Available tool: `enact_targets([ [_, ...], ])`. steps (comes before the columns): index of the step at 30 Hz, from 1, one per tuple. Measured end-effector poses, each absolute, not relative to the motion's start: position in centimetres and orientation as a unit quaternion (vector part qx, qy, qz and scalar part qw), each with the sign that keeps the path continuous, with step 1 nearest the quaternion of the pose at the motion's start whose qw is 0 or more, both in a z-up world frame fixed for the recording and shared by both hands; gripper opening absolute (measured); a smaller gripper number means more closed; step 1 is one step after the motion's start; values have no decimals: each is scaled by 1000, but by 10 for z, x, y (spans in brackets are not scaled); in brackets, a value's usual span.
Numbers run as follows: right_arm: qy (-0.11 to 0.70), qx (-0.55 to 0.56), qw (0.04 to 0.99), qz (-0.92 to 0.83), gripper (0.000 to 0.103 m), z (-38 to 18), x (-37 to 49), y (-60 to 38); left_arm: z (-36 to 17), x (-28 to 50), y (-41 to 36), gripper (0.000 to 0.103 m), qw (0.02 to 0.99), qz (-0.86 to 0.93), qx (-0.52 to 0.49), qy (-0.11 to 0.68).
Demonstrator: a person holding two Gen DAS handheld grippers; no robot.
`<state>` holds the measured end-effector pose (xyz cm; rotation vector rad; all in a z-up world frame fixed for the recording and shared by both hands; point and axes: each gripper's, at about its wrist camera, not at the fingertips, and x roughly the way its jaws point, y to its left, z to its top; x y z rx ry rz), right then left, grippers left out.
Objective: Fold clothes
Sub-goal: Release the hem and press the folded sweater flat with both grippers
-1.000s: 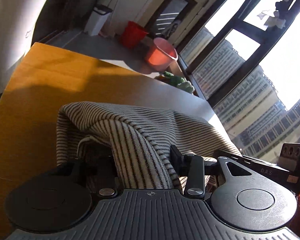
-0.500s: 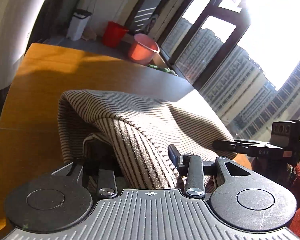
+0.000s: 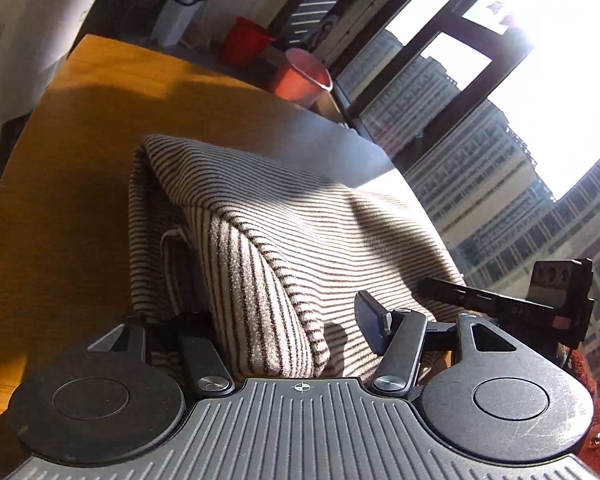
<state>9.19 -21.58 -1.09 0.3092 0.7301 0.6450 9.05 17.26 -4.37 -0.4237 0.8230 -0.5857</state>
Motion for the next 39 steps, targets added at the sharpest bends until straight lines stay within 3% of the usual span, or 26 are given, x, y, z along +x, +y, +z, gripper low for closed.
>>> enact_targets([
  [6, 322, 138, 873, 340, 33, 13, 73, -226, -9, 64, 170, 44, 867, -325, -171, 338],
  [10, 350, 128, 873, 316, 35, -8, 70, -235, -31, 52, 166, 44, 859, -314, -159, 372],
  [15, 354, 125, 880, 291, 52, -22, 72, -241, -53, 48, 183, 47, 857, -275, -164, 402],
  [20, 294, 87, 909, 283, 66, 11, 67, -247, -10, 37, 204, 64, 884, -263, -165, 348],
  [23, 250, 80, 917, 300, 78, 33, 66, -246, 15, 26, 209, 83, 883, -300, -191, 307],
  [27, 249, 63, 899, 354, 79, 37, 81, -216, 13, 26, 160, 89, 841, -380, -197, 331],
  [32, 312, 47, 882, 350, 79, 5, 112, -188, -29, 43, 114, 86, 835, -352, -111, 409],
  [39, 320, 71, 889, 319, 79, -14, 110, -198, -32, 99, 122, 83, 880, -281, -49, 379],
])
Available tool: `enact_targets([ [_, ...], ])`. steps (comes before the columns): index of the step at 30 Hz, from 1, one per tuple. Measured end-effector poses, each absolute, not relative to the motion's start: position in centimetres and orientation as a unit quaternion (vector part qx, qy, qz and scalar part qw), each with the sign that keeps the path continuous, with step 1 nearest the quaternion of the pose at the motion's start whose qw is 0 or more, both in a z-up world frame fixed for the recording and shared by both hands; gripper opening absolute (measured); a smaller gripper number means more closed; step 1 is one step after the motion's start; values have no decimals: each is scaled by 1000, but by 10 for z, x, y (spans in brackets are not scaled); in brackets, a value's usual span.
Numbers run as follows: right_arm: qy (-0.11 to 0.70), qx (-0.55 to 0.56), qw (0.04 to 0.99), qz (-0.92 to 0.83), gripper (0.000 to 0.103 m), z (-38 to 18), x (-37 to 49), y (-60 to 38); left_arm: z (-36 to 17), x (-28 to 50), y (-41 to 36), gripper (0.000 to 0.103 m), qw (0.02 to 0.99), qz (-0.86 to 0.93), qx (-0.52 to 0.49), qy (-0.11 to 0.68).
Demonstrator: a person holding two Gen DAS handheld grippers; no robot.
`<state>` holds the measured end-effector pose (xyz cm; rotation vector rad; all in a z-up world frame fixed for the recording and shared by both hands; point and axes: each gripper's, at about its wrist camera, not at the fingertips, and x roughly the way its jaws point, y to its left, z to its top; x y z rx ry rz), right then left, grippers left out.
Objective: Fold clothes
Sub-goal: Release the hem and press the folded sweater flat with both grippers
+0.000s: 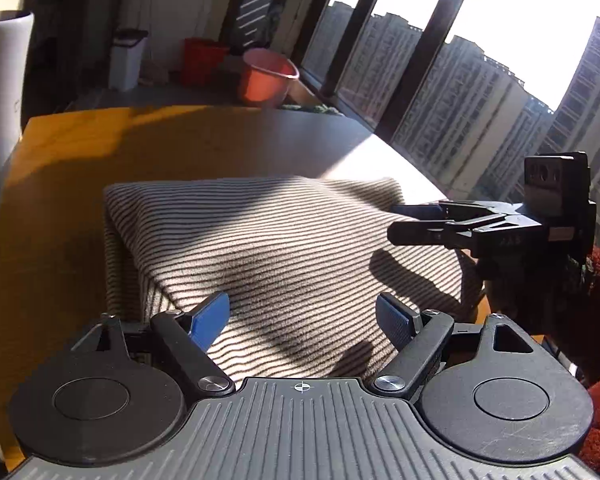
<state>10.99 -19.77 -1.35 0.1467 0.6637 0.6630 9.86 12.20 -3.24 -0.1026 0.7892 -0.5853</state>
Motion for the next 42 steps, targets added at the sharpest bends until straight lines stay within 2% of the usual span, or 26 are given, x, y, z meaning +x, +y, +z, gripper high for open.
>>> enact_targets([
  [5, 322, 29, 890, 321, 102, -11, 82, -171, -26, 170, 106, 79, 899, -247, -25, 361],
  [6, 322, 15, 885, 336, 103, -10, 74, -164, -24, 185, 100, 79, 903, -239, -15, 358],
  [11, 303, -31, 869, 390, 103, 7, 45, -151, -7, 220, 86, 80, 907, -220, -10, 358],
  [14, 277, -25, 891, 359, 103, 21, 46, -173, 10, 195, 94, 88, 911, -236, -25, 336],
  [17, 270, 0, 910, 316, 103, 29, 63, -199, 20, 158, 110, 89, 905, -263, -64, 327],
  [23, 301, 68, 874, 374, 103, 11, 87, -188, 0, 116, 122, 85, 862, -320, -134, 371],
  [26, 328, 44, 872, 361, 103, -10, 93, -172, -23, 110, 124, 82, 853, -308, -127, 402],
  [30, 325, 31, 876, 356, 103, -16, 85, -177, -52, 139, 121, 76, 848, -289, -137, 422],
  [39, 331, 13, 895, 299, 103, -18, 84, -194, -55, 215, 50, 75, 866, -300, -72, 393],
  [42, 329, -24, 893, 306, 103, -14, 76, -188, -49, 226, 44, 74, 869, -288, -59, 398],
])
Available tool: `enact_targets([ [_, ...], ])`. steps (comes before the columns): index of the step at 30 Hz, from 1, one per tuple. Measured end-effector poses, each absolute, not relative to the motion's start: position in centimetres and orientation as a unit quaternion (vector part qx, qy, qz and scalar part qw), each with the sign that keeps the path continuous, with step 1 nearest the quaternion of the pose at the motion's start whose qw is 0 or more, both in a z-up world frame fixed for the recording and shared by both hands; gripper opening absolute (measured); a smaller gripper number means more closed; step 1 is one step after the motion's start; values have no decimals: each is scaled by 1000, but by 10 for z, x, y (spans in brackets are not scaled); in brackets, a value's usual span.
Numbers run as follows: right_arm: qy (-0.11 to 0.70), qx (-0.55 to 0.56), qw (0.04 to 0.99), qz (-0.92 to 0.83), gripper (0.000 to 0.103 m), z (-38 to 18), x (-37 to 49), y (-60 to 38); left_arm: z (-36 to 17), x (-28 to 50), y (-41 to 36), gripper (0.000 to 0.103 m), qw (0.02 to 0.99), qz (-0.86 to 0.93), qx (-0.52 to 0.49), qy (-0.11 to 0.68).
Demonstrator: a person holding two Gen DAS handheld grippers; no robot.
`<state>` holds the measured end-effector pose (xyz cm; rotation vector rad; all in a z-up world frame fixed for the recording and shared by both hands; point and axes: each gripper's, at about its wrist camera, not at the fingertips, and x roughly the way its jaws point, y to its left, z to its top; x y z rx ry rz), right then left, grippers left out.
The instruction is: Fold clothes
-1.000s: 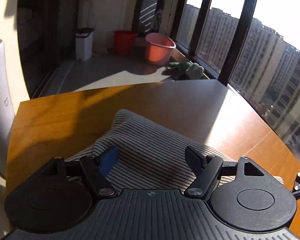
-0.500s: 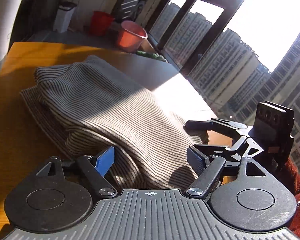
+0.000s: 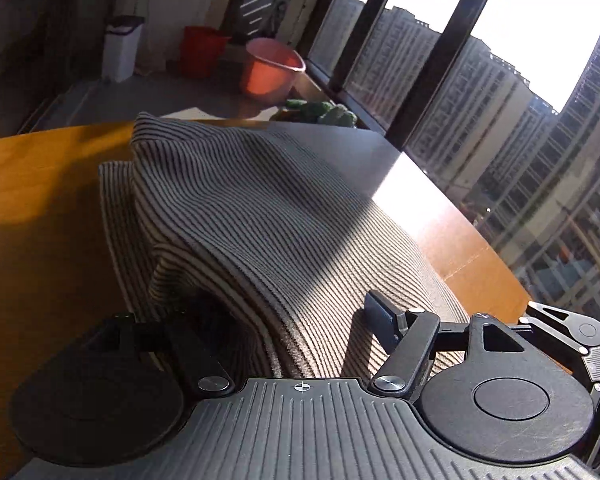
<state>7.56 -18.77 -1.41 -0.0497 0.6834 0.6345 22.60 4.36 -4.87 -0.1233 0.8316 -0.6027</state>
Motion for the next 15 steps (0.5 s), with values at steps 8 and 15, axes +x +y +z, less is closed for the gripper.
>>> enact_targets([
  [8, 290, -8, 905, 309, 103, 4, 90, -188, 3, 191, 62, 81, 893, -315, -82, 310],
  [15, 325, -7, 888, 327, 103, -17, 96, -170, -40, 214, 34, 80, 861, -330, -84, 378],
])
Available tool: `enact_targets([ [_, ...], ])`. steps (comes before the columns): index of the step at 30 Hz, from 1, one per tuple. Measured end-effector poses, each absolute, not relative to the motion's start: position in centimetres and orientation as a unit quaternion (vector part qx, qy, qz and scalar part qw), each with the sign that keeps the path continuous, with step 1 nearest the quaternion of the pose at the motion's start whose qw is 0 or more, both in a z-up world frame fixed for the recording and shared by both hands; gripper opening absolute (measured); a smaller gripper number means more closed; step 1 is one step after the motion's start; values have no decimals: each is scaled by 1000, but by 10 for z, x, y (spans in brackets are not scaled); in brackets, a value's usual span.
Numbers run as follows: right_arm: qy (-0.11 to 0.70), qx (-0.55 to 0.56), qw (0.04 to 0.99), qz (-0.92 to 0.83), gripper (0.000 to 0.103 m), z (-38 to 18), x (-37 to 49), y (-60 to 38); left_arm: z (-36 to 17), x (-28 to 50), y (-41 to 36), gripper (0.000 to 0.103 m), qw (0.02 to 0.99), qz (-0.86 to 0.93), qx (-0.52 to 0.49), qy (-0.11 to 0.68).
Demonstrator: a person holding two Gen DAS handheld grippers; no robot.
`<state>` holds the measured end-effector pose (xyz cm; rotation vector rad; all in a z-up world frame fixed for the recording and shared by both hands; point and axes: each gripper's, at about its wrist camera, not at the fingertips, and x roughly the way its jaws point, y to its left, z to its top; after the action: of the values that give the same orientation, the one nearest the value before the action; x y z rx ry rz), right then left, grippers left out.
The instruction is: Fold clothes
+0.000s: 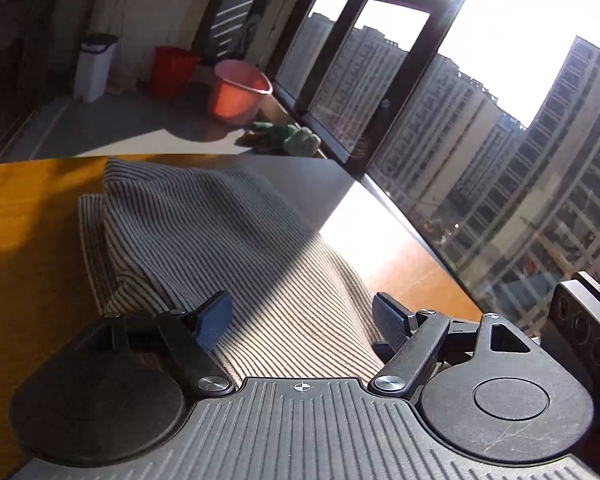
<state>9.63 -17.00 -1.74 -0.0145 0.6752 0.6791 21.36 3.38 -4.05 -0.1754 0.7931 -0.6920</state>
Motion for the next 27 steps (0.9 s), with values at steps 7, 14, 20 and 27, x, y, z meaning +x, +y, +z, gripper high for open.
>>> enact_targets([
  [7, 266, -116, 910, 297, 103, 6, 65, -177, -53, 207, 40, 81, 864, -332, -78, 369],
  [14, 228, -253, 868, 361, 103, 3, 30, -145, -37, 203, 48, 84, 879, -294, -74, 368],
  [20, 187, -396, 817, 374, 88, -18, 3, -108, -8, 176, 59, 87, 908, -270, -19, 321],
  [27, 314, -217, 846, 372, 71, -4, 60, -122, 9, 118, 62, 95, 915, -294, 108, 253],
])
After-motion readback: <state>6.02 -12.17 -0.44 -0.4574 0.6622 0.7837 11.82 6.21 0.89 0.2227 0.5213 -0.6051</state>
